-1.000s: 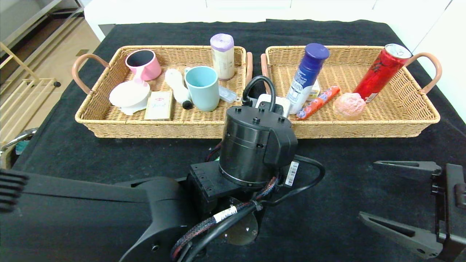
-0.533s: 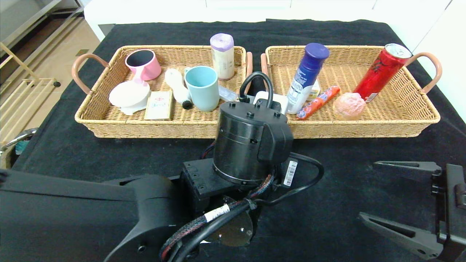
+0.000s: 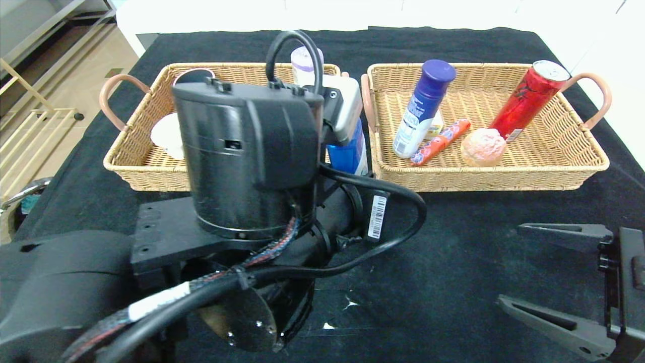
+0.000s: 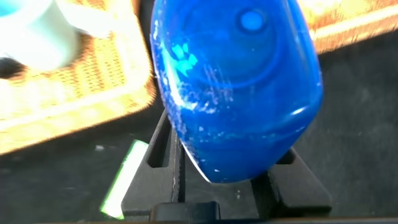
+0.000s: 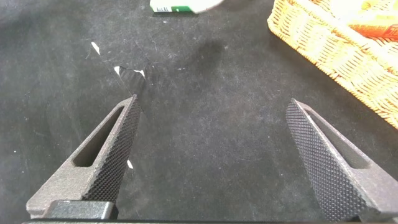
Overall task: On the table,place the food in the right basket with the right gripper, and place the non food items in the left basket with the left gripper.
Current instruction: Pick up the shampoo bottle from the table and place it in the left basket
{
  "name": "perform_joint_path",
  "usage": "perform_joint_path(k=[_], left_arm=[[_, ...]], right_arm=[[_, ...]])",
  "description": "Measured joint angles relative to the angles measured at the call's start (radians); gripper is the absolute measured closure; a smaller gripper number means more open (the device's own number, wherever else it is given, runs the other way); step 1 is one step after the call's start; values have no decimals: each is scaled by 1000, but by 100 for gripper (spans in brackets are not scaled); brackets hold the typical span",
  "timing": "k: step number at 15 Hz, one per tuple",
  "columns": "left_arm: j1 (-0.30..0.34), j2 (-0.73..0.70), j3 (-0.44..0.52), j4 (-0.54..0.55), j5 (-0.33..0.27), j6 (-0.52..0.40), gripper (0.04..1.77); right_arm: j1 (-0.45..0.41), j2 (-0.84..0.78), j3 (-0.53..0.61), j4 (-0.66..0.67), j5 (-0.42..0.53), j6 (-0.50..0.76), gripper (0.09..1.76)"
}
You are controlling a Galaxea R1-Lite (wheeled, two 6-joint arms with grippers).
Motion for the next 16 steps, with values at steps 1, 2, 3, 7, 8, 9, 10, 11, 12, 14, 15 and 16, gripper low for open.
perform_joint_path(k=[1, 2, 3, 7, 8, 9, 10, 11, 12, 14, 15, 16], left_arm=[[3, -21, 2, 0, 1, 11, 117], [11, -40, 0, -1, 1, 22, 117], [24, -55, -6, -1, 0, 34, 117], [107, -74, -38, 0, -32, 78, 117], [131, -74, -46, -1, -66, 88, 117], [156, -70, -57, -1, -92, 99, 117], [179, -64, -72, -1, -113, 107, 117], [204, -53, -94, 0, -137, 114, 117], [229, -40, -120, 0, -161, 124, 117], [267, -8, -171, 2, -199, 137, 117], [285, 13, -199, 6, -215, 142, 117], [304, 35, -226, 11, -228, 144, 117]], right_arm=[[0, 0, 0, 0, 0, 0, 14], [1, 0, 1, 0, 0, 0, 14], [2, 0, 2, 0, 0, -1, 14], [3, 0, 3, 0, 0, -1, 14], [3, 0, 3, 0, 0, -1, 14], [3, 0, 4, 0, 0, -1, 14], [3, 0, 4, 0, 0, -1, 14], [3, 0, 4, 0, 0, -1, 14], [3, 0, 4, 0, 0, -1, 14], [3, 1, 4, 0, 0, -1, 14], [3, 2, 4, 0, 0, -1, 14], [3, 2, 4, 0, 0, -1, 14]])
